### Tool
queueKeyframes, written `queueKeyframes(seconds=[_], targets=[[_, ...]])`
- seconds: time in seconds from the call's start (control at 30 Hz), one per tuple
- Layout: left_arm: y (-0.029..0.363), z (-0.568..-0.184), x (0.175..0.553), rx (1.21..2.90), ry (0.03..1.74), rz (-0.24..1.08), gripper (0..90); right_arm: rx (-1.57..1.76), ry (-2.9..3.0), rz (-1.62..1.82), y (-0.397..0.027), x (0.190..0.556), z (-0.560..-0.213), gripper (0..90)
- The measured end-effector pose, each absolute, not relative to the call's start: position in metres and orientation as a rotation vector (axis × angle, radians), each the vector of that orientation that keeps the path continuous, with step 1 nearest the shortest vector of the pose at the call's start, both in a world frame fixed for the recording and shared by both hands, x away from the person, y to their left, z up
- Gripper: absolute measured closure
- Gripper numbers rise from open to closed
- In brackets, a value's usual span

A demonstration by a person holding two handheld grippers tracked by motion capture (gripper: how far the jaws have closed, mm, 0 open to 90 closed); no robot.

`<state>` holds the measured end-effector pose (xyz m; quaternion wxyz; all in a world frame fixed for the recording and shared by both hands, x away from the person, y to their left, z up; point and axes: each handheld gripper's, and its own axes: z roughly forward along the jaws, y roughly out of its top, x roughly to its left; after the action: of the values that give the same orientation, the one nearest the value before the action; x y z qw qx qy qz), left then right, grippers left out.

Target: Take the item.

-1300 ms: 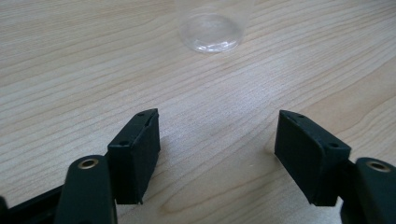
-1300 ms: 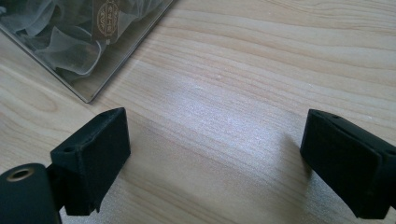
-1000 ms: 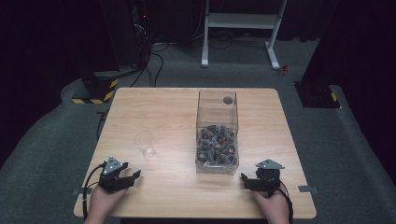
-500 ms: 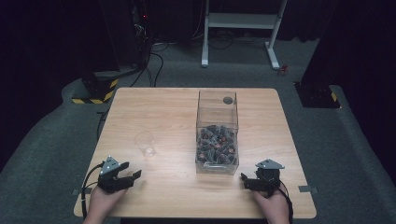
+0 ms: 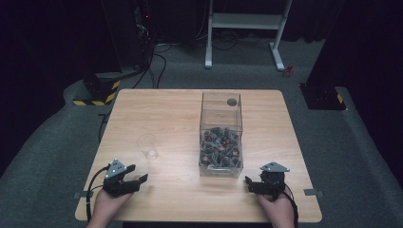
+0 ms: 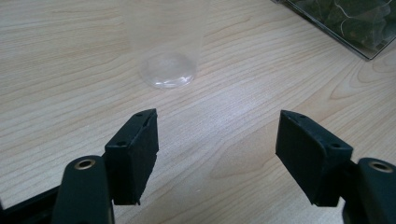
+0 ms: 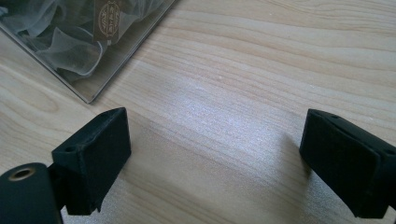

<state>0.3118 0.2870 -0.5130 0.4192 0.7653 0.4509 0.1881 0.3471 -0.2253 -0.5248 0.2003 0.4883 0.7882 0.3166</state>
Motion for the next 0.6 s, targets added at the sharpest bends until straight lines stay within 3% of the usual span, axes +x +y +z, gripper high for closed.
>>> queueKeyframes(seconds=[0.6], targets=[[0.271, -0.496, 0.315, 1.943, 1.061, 0.464, 27.3, 1.351, 2.222, 0.879, -0.227, 0.347, -0.524, 9.0]])
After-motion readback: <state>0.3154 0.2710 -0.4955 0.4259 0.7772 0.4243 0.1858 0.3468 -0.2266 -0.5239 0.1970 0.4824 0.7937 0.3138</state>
